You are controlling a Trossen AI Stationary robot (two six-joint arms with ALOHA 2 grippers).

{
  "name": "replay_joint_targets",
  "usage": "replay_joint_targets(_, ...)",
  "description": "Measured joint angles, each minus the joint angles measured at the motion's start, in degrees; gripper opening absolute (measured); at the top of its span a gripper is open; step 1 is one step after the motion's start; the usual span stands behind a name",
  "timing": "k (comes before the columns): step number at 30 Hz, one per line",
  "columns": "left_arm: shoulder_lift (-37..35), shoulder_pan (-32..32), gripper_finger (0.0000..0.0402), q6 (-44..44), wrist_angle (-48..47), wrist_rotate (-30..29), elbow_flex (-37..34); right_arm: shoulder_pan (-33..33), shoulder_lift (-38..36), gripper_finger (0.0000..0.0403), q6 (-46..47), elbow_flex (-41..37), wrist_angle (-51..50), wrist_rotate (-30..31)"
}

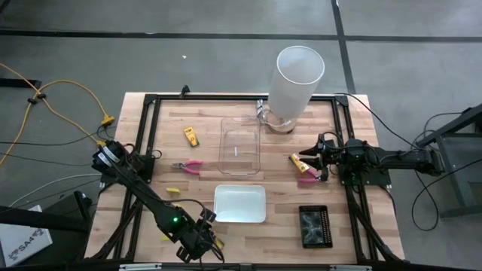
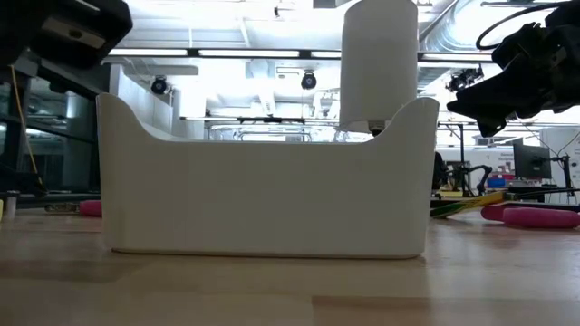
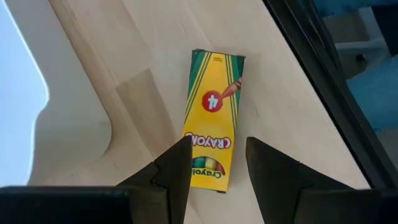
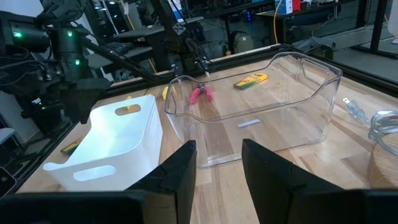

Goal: Pick & Place School Supplies
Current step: Put the yellow crayon box into the white bin

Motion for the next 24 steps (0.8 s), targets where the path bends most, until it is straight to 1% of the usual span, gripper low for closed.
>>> replay_joint_targets(6, 1.5, 0.0, 0.0144, 4.0, 2.1, -0.3, 0.1, 0.0, 0.0, 0.0121, 0.0, 0.0, 0.2, 0.0)
replay_joint_targets(18, 1.4, 0.6, 0.0144, 3.9, 2.6, 0.4, 0.1, 0.0, 0.0, 0.0121, 0.0, 0.0, 0.3, 0.0)
replay_joint_targets(24, 1.4, 0.6, 0.0165, 3.9, 2.5, 0.4, 0.1, 0.0, 0.0, 0.0121, 0.0, 0.0, 0.3, 0.0)
